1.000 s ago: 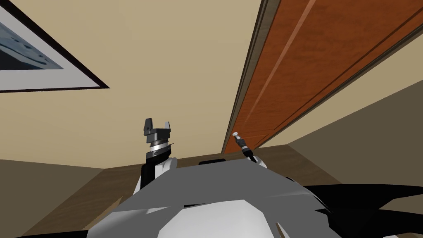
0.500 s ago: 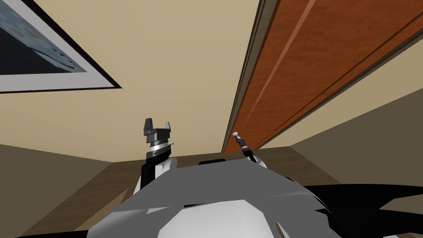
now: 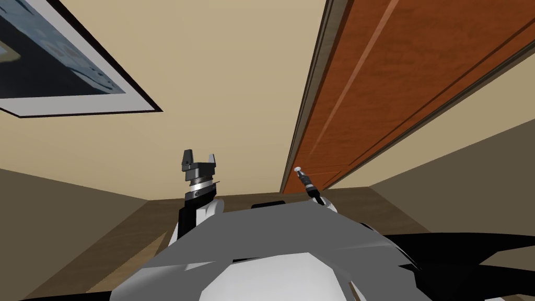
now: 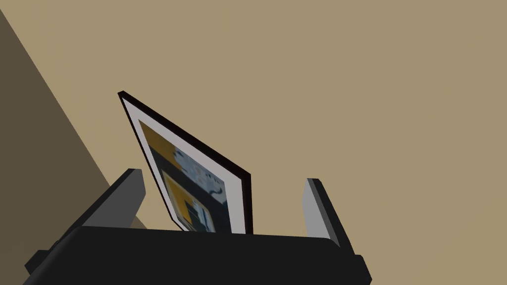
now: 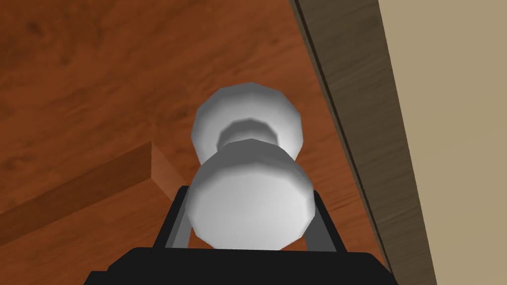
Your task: Pull the door open
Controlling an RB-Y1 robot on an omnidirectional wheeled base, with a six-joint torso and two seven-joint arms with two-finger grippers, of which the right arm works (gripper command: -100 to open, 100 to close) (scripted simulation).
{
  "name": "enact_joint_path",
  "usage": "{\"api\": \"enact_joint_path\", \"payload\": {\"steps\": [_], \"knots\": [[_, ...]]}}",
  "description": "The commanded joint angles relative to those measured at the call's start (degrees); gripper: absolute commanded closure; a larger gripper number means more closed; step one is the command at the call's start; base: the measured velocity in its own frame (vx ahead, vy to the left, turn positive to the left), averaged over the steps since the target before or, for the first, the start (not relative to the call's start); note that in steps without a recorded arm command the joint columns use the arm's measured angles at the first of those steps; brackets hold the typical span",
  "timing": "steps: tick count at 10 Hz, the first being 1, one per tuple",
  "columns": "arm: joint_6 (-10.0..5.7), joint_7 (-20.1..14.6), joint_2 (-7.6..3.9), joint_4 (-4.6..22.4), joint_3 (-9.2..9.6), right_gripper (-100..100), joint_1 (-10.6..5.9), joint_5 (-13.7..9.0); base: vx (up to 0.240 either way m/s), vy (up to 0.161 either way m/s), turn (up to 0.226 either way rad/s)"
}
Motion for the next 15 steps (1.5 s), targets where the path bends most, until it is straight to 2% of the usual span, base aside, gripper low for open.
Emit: {"api": "enact_joint_path", "payload": {"steps": [1,4,5,9,10,14,15], "knots": [[-0.03,-2.86,0.24,0.36,0.54,100,-0.03,-0.82,-0.030,-0.019,0.048],[0.18,-7.15,0.18,0.27,1.16,100,-0.07,-2.34,-0.036,-0.023,0.053],[0.18,-7.31,0.18,0.27,1.16,100,-0.07,-2.34,-0.020,-0.014,0.030],[0.52,-13.83,0.08,0.13,2.12,100,-0.15,-4.70,-0.036,-0.023,0.056],[0.52,-14.07,0.08,0.13,2.12,100,-0.15,-4.70,-0.023,-0.014,0.030],[0.88,-20.66,-0.02,-0.02,3.15,100,-0.23,-7.22,-0.038,-0.023,0.064],[0.88,-21.09,-0.02,-0.02,3.15,100,-0.23,-7.22,-0.030,-0.013,0.032]]}}
